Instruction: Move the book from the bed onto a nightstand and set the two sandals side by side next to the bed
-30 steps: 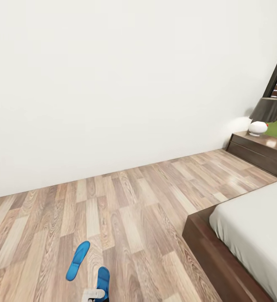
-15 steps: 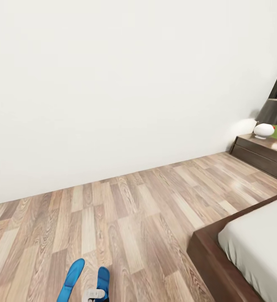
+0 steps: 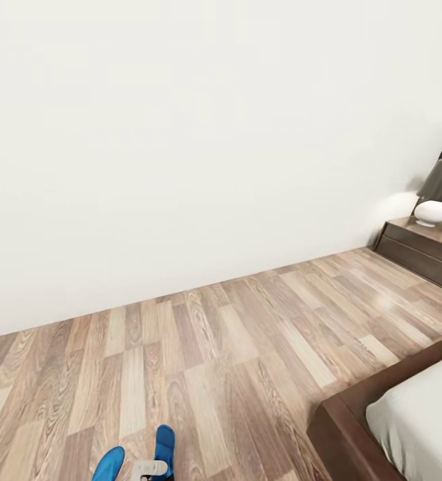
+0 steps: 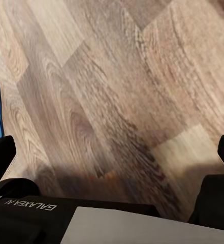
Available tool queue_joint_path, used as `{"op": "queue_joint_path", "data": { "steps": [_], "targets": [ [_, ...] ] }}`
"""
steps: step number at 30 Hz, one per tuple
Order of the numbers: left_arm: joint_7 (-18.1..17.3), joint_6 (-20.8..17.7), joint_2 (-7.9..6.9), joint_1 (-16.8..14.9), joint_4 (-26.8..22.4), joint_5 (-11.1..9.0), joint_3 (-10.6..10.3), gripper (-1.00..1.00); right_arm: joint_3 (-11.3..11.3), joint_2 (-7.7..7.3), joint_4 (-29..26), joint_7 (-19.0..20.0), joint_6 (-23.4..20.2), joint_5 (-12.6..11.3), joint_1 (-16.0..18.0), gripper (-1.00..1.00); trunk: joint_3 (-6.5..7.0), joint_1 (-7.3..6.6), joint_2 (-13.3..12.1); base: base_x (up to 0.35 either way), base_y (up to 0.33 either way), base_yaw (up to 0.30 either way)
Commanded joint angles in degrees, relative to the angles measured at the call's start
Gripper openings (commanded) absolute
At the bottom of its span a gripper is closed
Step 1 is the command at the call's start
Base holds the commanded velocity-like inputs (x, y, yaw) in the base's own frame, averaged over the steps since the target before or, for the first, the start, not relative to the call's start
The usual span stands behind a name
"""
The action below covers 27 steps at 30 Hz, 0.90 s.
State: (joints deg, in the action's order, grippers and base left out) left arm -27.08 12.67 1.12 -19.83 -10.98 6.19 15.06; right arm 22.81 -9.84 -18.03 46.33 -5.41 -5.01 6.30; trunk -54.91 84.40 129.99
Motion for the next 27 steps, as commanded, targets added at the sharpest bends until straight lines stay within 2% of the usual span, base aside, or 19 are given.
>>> {"op": "queue_joint_path", "data": {
  "steps": [1,18,23,27],
  "targets": [
    [-0.17,0.25,0.03,-0.03,0.00,0.58,0.50,-1.00,0.13,0.00,0.01,0.25,-0.57,-0.52,0.02,1.00,-0.05,0.02,0.02,0.319,0.000,0.000],
    [-0.17,0.25,0.04,-0.03,0.01,0.60,0.50,-1.00,0.13,0.00,0.01,0.25,-0.57,-0.52,0.02,1.00,-0.05,0.02,0.02,0.311,0.000,0.000],
    [-0.17,0.25,0.03,-0.03,0.03,0.59,0.50,-1.00,0.13,0.00,0.01,0.26,-0.57,-0.52,0.02,1.00,-0.06,0.02,0.02,0.126,0.000,0.015],
    [-0.17,0.25,0.03,-0.03,0.04,0.58,0.50,-1.00,0.13,0.00,0.01,0.31,-0.57,-0.52,0.02,1.00,-0.13,0.02,0.02,0.023,0.000,0.174]
  ]
}}
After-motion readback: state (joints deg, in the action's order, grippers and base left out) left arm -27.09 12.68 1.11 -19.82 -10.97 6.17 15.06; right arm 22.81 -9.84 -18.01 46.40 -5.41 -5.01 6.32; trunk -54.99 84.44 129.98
